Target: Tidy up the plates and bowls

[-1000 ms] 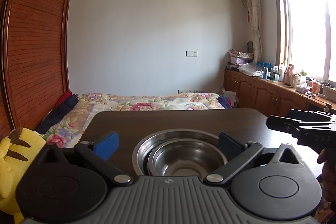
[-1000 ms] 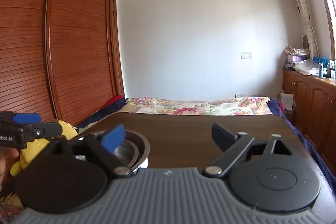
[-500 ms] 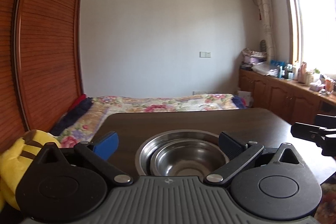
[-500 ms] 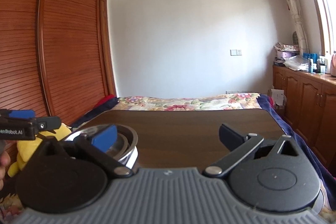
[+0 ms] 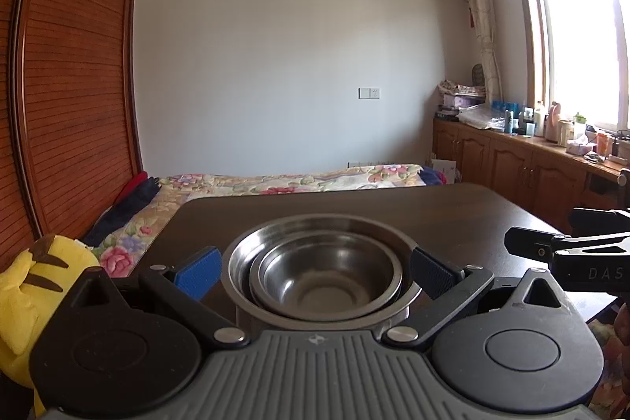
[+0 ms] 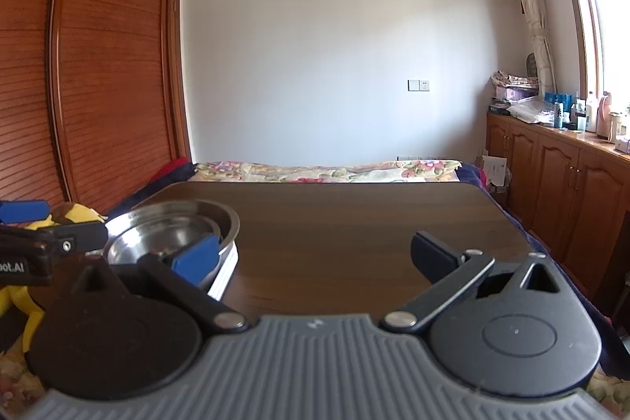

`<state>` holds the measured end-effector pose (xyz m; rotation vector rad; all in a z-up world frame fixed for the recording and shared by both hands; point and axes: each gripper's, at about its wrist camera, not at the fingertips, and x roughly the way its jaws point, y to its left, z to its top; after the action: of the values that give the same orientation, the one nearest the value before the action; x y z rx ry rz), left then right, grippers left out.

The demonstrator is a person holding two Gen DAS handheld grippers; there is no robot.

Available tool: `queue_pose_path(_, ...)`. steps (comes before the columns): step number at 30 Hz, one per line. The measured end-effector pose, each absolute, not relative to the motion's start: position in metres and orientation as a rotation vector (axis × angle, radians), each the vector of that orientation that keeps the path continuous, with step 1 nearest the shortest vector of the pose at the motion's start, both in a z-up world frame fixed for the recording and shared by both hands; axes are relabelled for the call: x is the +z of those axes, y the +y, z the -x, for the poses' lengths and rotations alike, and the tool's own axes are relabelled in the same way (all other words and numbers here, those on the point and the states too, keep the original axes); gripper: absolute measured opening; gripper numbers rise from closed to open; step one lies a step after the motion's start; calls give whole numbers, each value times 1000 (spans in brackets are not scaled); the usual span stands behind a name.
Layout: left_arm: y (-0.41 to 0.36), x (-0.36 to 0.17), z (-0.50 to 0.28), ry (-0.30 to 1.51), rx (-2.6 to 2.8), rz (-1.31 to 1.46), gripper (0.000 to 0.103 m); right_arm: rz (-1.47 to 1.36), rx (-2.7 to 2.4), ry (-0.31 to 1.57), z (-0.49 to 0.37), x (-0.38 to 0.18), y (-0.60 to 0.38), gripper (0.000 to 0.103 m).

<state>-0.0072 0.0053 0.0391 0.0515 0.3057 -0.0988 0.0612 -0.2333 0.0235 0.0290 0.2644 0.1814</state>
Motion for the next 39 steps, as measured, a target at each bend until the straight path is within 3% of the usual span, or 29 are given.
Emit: queue_pose_path(39,17,6,7,376,-60,-47,103,-32,130,259,-58,8,-238,103)
